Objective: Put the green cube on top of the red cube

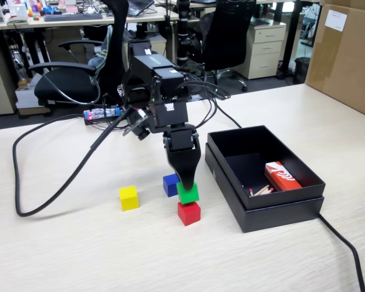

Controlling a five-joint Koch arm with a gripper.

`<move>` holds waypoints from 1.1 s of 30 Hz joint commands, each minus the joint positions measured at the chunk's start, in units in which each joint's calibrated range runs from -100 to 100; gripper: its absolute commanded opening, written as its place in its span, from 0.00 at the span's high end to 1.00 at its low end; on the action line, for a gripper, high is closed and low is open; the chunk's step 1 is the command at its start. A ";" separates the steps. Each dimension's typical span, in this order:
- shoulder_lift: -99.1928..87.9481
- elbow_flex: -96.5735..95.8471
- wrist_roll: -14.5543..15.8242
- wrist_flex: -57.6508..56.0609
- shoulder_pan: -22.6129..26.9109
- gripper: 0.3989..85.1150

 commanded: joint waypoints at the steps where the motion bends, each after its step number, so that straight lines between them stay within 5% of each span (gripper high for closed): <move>1: -1.76 2.44 0.10 1.71 0.00 0.81; 33: -0.84 5.98 0.54 5.08 -0.05 0.81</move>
